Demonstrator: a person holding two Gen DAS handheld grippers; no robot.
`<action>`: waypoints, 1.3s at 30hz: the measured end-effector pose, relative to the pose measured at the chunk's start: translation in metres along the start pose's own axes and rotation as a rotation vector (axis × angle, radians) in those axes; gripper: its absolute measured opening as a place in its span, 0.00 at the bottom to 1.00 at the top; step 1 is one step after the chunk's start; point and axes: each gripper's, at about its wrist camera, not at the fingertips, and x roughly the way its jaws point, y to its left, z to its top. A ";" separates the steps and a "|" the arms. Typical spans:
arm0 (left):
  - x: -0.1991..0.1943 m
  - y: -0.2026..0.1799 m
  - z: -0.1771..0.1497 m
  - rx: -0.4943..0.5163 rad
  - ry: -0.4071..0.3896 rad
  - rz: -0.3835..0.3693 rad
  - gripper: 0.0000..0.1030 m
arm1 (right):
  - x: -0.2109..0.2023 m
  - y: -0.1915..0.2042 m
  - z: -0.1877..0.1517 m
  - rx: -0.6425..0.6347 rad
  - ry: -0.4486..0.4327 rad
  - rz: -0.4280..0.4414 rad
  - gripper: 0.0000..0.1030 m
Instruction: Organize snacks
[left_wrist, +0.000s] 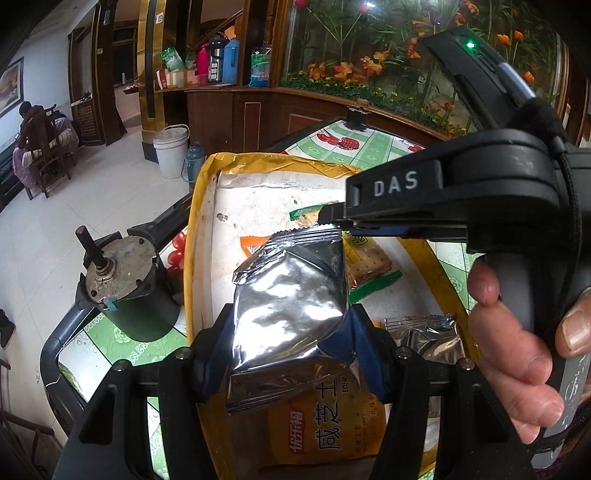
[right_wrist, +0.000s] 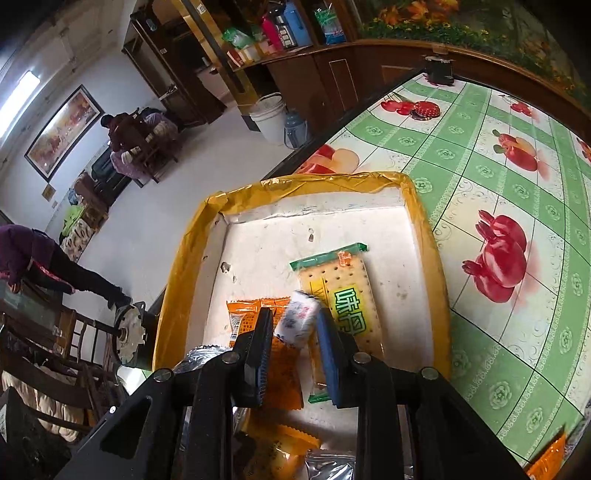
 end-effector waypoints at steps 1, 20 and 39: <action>0.000 0.000 0.000 -0.002 0.001 -0.001 0.59 | -0.002 -0.001 -0.001 0.001 -0.002 0.000 0.26; -0.019 -0.039 -0.004 0.071 -0.024 -0.056 0.60 | -0.083 -0.044 -0.052 0.086 -0.097 0.059 0.27; -0.017 -0.148 -0.030 0.287 0.037 -0.187 0.60 | -0.210 -0.223 -0.144 0.292 -0.276 -0.341 0.35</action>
